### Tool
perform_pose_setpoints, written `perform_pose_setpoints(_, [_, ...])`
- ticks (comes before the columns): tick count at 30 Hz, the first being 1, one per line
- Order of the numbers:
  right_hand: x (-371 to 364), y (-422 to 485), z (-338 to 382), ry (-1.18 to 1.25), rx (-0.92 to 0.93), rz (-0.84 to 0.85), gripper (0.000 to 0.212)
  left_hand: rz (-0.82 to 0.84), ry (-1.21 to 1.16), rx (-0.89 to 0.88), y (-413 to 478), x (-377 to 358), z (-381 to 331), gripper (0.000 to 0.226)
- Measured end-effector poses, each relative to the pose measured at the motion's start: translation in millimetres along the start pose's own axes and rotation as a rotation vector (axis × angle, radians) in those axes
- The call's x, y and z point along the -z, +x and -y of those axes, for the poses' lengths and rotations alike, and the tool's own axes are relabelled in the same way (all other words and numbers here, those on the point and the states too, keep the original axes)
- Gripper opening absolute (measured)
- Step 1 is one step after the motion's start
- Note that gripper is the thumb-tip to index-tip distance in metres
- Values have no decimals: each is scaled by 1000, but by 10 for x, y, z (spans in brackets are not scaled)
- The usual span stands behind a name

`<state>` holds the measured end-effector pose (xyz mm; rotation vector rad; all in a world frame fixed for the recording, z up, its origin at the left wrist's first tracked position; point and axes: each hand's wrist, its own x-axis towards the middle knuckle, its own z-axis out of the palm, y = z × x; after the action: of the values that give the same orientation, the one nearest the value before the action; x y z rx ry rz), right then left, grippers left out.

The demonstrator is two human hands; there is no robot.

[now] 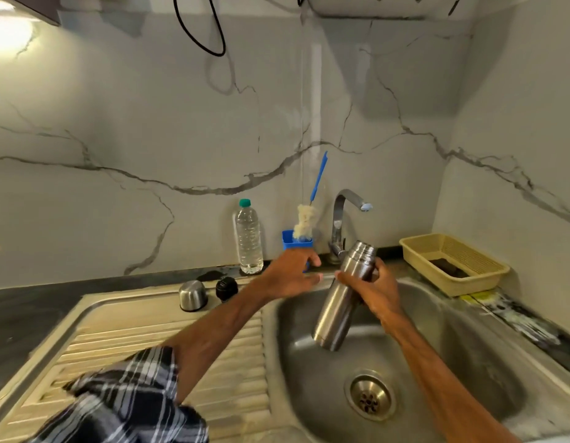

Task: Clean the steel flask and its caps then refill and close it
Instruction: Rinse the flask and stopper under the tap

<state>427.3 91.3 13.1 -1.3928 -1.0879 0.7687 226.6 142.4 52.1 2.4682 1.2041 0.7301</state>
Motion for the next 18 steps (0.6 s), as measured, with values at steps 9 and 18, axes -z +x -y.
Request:
perform_pose_setpoints(9, [57,183,-409,-316,151,-6,61,-49,162,67,1313,-424,-26,32])
perform_pose_setpoints(18, [25,296,-654,-403,152,-45,82,-118,259,21,1711,-798,148,21])
